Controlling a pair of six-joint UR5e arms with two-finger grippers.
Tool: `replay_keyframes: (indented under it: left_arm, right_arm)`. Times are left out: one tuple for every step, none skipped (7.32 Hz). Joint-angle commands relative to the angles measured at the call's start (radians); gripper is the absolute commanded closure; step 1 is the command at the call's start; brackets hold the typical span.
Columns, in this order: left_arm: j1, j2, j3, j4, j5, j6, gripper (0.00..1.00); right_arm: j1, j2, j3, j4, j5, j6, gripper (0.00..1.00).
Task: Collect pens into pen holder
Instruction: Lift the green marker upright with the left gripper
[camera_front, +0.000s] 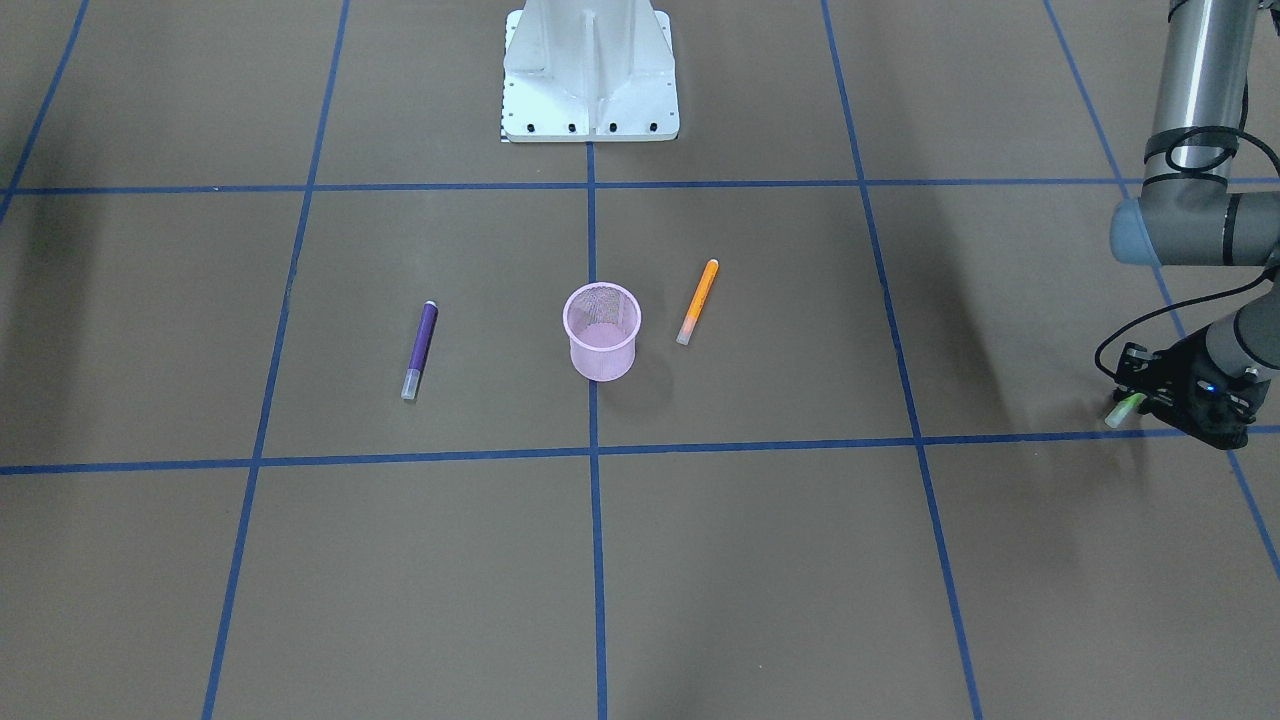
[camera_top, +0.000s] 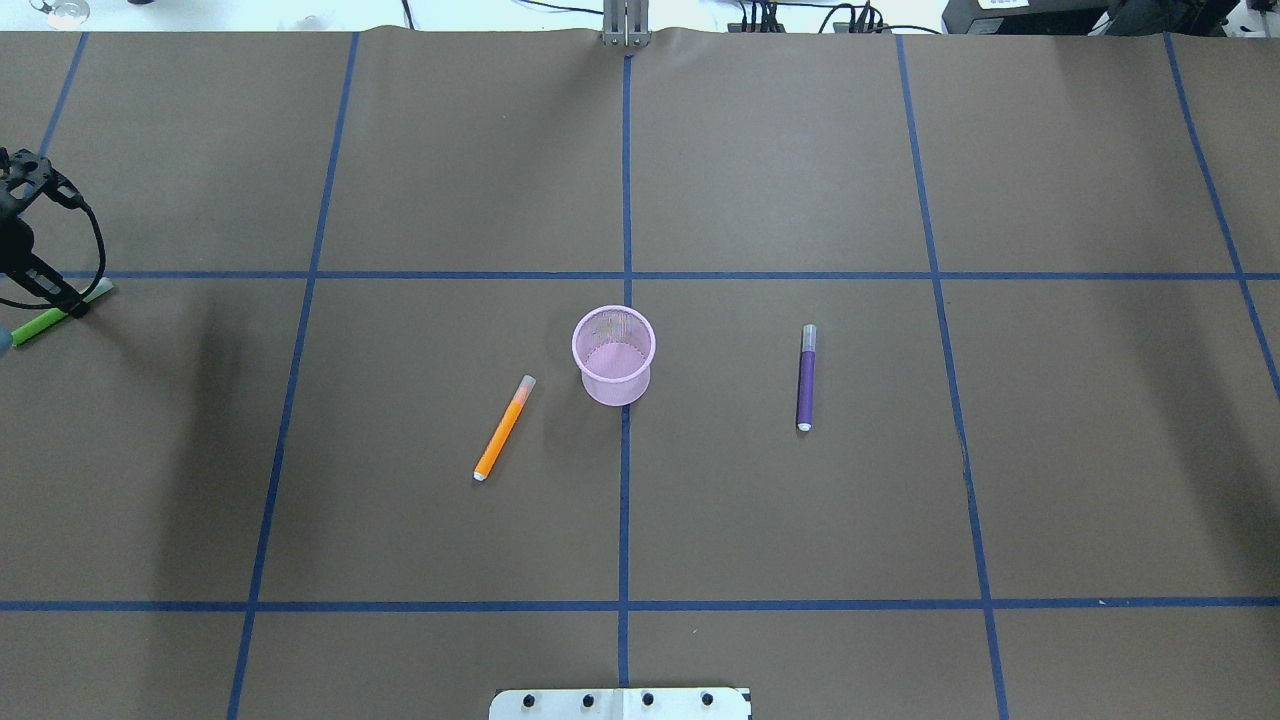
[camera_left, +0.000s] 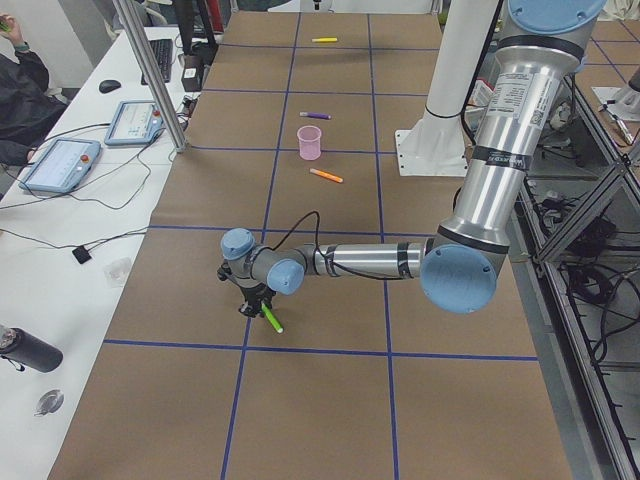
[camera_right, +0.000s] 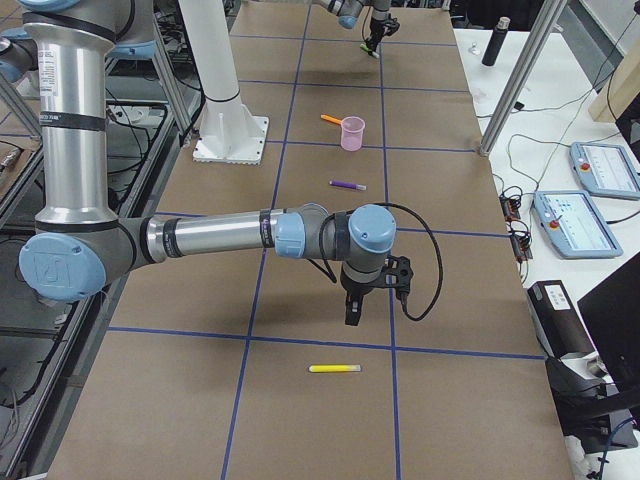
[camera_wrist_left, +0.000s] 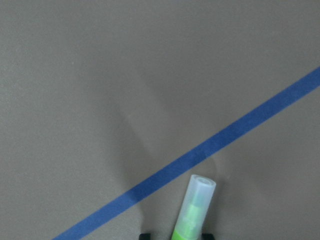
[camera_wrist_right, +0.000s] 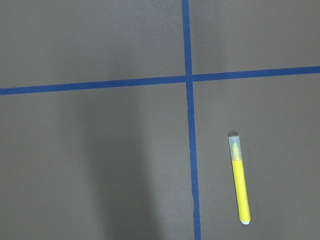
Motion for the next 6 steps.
replay_keyframes:
  left_arm:
    - [0.000,0.001,0.000,-0.001,0.000,-0.046,1.00]
    - [0.000,0.001,-0.008,-0.001,-0.008,-0.089,1.00]
    - [-0.001,0.004,-0.036,-0.001,-0.011,-0.130,1.00]
    - [-0.006,0.010,-0.117,0.011,-0.014,-0.147,1.00]
    - [-0.047,0.000,-0.162,0.014,-0.014,-0.208,1.00]
    - [-0.072,-0.020,-0.197,0.014,-0.015,-0.288,1.00]
  right_arm:
    - [0.001,0.000,0.001,0.000,0.000,0.000,0.00]
    - [0.000,0.000,0.002,-0.001,0.000,0.000,0.00]
    - [0.000,0.034,0.000,-0.012,0.000,0.000,0.00]
    - [0.001,0.037,-0.002,-0.012,0.002,0.000,0.00]
    - [0.001,0.037,-0.002,-0.006,0.006,-0.002,0.00]
    - [0.001,0.036,-0.003,-0.006,0.006,-0.002,0.00]
